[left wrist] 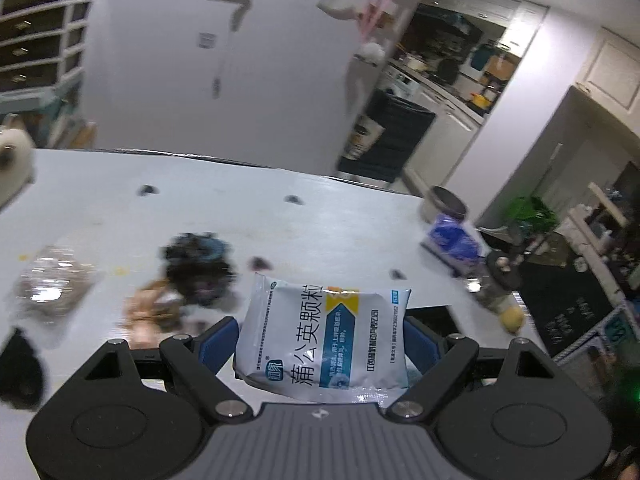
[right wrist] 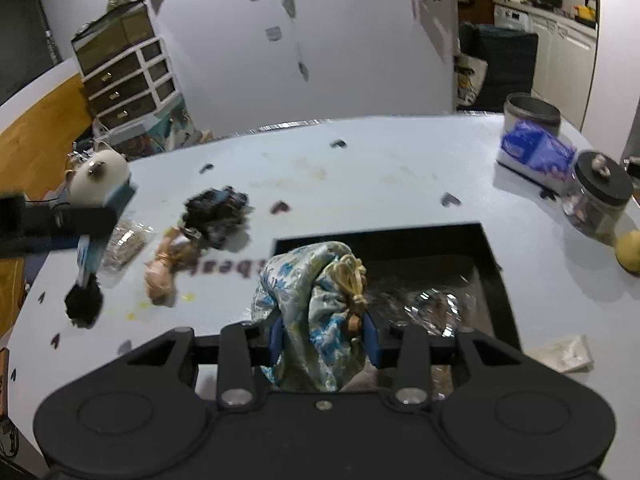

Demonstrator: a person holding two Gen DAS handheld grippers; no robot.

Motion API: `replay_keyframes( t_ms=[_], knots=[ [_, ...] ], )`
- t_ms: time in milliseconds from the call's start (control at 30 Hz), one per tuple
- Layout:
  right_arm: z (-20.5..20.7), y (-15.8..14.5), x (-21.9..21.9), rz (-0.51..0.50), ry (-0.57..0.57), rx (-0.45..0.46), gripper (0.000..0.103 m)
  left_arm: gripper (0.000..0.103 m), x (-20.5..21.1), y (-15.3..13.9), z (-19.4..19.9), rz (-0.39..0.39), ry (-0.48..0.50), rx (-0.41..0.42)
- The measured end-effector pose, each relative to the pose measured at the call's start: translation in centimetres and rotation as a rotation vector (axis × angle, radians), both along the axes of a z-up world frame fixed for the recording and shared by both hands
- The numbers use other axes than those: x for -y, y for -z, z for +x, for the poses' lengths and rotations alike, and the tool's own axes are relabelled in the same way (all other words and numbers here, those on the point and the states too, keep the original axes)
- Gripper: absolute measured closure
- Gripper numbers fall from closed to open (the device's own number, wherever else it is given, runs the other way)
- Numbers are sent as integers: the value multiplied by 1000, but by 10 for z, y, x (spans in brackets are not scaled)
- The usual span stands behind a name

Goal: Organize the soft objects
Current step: 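Lift the pouch with the right tool while the left grasps the white sachet, then release the pouch and sachet into the black box with both tools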

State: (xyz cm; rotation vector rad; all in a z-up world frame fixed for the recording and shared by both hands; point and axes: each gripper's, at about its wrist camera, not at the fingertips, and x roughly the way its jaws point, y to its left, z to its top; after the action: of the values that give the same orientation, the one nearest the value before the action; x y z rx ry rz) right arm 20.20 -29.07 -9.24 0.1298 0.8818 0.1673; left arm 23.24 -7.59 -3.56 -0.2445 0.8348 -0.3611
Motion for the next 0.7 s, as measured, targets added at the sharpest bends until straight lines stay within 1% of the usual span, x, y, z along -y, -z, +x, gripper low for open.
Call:
replay_keyframes(
  t_ms=[167,300,400,433,467,500,533,567,700],
  knots=[
    [7,25,12,58,-36,-84,61,16,44,5,18,-34,45,-49],
    [15,50,13,112,-93,-159,59,16,70,21,31,-64,41,-134],
    [15,60,13,133,-131,-190,50,16,83,38,43,-79,3,-196],
    [15,61,14,142,-143,-195,46,15,86,45,46,-83,-16,-218],
    [14,62,16,152,-155,-197,38,13,87,49,49,-88,-36,-237],
    [13,62,17,158,-166,-193,34,11,88,55,52,-91,-53,-254],
    [11,61,19,159,-172,-189,26,6,89,59,53,-89,-68,-271],
    [10,60,22,157,-175,-183,23,5,90,61,52,-89,-81,-277],
    [7,56,34,155,-170,-171,23,5,88,61,48,-107,-106,-270]
  ],
)
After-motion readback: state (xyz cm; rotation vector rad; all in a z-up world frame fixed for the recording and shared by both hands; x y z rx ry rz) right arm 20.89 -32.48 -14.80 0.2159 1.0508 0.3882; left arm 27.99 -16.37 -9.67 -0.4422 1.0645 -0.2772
